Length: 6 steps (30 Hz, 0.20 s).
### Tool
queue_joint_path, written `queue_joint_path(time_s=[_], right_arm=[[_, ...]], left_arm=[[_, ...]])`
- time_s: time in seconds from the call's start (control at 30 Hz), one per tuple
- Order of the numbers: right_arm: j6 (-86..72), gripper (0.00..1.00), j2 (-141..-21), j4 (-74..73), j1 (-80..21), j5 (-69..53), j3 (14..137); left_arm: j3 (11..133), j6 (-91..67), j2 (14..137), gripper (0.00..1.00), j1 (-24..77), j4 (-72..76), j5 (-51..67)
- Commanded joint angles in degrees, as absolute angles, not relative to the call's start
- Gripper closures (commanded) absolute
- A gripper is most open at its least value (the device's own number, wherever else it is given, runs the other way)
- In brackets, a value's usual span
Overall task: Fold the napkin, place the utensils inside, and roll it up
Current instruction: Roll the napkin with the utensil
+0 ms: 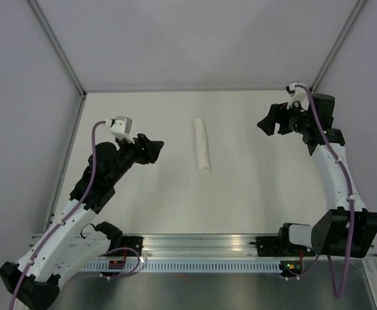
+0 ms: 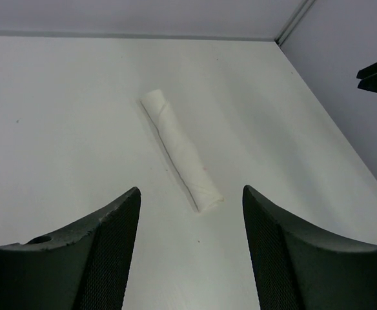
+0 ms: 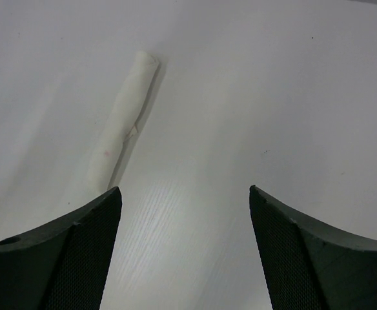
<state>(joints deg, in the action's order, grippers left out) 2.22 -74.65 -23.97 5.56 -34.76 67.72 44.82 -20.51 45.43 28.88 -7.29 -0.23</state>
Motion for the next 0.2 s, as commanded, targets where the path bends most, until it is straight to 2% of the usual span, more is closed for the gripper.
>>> queue_joint_path(time_s=[0.0, 0.17], right_arm=[[5.98, 0.15, -70.85, -26.54, 5.80, -30.85, 65.31], [5.36, 0.14, -68.21, -23.73, 6.06, -28.30, 63.72]], left_arm=[[43.07, -17.31, 41.41, 0.30, 28.74, -12.74, -1.76], [43.15, -16.44, 40.08, 0.30, 28.74, -14.68, -1.93]])
